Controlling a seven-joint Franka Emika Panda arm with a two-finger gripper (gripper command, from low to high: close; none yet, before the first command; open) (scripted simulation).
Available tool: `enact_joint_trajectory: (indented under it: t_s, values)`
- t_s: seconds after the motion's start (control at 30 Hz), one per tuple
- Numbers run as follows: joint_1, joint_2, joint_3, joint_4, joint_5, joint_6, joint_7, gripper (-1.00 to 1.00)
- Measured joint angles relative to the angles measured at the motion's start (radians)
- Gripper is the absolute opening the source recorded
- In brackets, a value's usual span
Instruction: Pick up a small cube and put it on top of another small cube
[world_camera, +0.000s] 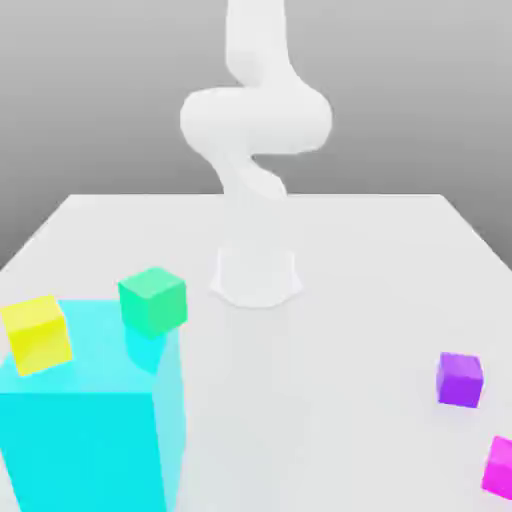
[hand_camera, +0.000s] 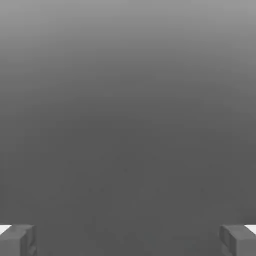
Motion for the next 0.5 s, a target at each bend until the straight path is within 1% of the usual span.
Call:
enact_joint_trajectory:
  t_s: [0.3,0.5]
  values:
    - [0.192,0.331,0.091,-0.13,0.01,0.174,-0.21,0.0]
    - [0.3,0.548,0.171,-0.215,-0.004,0.289,-0.332,0.0]
